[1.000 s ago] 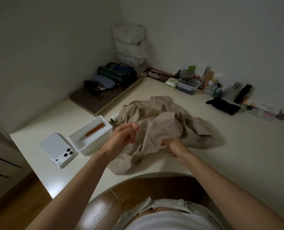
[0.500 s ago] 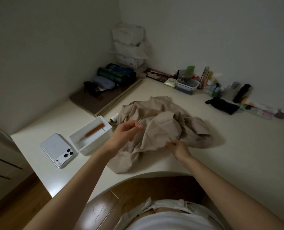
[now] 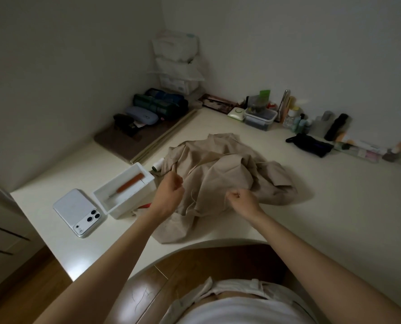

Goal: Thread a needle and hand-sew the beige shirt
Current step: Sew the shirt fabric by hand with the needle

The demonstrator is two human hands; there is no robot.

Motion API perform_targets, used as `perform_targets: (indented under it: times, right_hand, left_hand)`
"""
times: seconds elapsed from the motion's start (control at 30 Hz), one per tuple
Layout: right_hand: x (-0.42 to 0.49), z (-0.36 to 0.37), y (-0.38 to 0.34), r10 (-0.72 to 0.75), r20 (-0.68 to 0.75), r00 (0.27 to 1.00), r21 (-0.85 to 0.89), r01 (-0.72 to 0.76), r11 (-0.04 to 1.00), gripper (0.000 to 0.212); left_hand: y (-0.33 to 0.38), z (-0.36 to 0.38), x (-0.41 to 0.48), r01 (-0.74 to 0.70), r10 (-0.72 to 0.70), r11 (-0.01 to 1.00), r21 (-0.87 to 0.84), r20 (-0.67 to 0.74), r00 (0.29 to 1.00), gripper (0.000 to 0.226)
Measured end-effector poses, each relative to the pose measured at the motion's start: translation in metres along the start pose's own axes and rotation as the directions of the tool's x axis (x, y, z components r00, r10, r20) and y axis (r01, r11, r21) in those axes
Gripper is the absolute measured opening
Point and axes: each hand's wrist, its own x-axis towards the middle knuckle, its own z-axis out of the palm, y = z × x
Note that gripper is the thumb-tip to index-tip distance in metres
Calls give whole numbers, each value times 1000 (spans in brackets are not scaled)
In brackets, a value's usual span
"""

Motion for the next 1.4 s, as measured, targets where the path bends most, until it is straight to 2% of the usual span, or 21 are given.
perform_targets:
  times: [0.07,0.13,0.2,0.3,0.43,0.57,0.7,0.83,1.07,1.2,1.4]
  right_hand:
    - [-2,2,-4,-34,6,999,-26,34,999,18]
    - [-5,6,-9,-76,-7,997,-39,76,996,28]
    - [-9,12,-15,-177,24,984,-63,178,982,26]
    - [-13,25,-18,-253,156,955,-152,276,949,18]
    - [-18,36,-15,-275,319,907,-216,352,911,31]
    - [-19,40,-14,-324,296,899,-262,403,877,15]
    - [-20,35,-12,-355,253,900,-252,416,874,8]
    - [-20,21,-8,-375,220,900,-300,429,852,6]
    - [-25,12,-5,-334,229,914,-306,393,867,7]
    - [-29,12,-5,-320,239,917,-305,384,872,8]
    - [-30,13,-5,-303,263,916,-291,374,881,5]
  left_hand:
    - [-13,1,-8,23,-22,999,-37,21,1000,19]
    - [-25,2,-16,33,-36,999,30,100,994,22]
    - [-35,5,-22,7,-29,991,135,161,986,22]
    - [-42,10,-31,-45,12,986,158,205,979,24]
    - [-45,14,-36,-64,20,977,203,209,978,26]
    - [-45,17,-37,-73,17,960,269,202,979,19]
    - [-45,17,-36,-97,40,955,279,203,978,22]
    - [-50,14,-38,-137,100,968,210,180,979,17]
    - [-56,22,-40,-346,321,906,243,137,937,39]
    - [-57,23,-41,-371,342,893,254,153,927,21]
    - [-55,20,-42,-387,366,894,226,128,922,8]
